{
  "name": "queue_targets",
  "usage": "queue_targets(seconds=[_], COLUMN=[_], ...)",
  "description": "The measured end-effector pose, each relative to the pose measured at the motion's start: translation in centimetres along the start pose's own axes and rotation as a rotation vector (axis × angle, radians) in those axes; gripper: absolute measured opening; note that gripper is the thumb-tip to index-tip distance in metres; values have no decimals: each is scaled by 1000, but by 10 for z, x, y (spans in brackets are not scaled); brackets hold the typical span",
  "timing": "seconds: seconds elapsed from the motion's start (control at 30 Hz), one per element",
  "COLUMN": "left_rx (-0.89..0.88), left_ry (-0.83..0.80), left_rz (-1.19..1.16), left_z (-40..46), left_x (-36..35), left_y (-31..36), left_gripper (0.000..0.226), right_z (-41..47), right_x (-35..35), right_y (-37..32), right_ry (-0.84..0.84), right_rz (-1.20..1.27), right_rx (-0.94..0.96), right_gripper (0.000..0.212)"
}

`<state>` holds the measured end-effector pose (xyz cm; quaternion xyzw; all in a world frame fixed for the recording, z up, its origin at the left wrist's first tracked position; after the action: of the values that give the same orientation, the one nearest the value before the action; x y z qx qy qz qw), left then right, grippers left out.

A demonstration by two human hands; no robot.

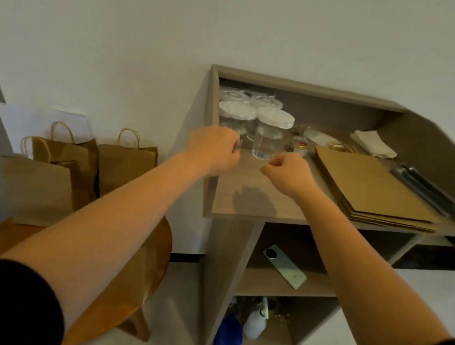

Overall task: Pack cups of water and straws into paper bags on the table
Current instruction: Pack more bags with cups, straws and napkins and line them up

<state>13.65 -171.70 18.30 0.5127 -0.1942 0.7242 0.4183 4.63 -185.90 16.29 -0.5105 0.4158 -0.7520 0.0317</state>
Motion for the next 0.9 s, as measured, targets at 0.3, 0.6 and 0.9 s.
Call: queue_targets(seconds=[0.3, 0.6, 0.9], left_rx=[-138, -138, -13], left_ry=[-54, -81, -13], left_rz=[2, 49, -108], left_z=[129, 178, 159], left_x=[-15, -42, -44], left_y=[3, -5, -12], left_gripper=[25, 21, 21], right_z=[123, 187, 166], right_x=[20, 1, 3], right_y=[0, 15, 35], right_ry=[180, 26, 205], right_rz=[-120, -52, 12], right_rx=[-3, 30, 59], right_gripper=[61, 95, 74])
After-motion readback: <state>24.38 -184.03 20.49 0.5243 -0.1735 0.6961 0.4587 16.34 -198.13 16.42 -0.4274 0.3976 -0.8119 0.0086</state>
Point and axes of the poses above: each hand's wrist, its own z-axis towards the middle knuckle, its own x-axis out of the back of the hand, y = z × x, the point moved 1 cm from there along z, towards the middle knuckle, and after that the axes turned 3 degrees about z, right-handed, at the moved point
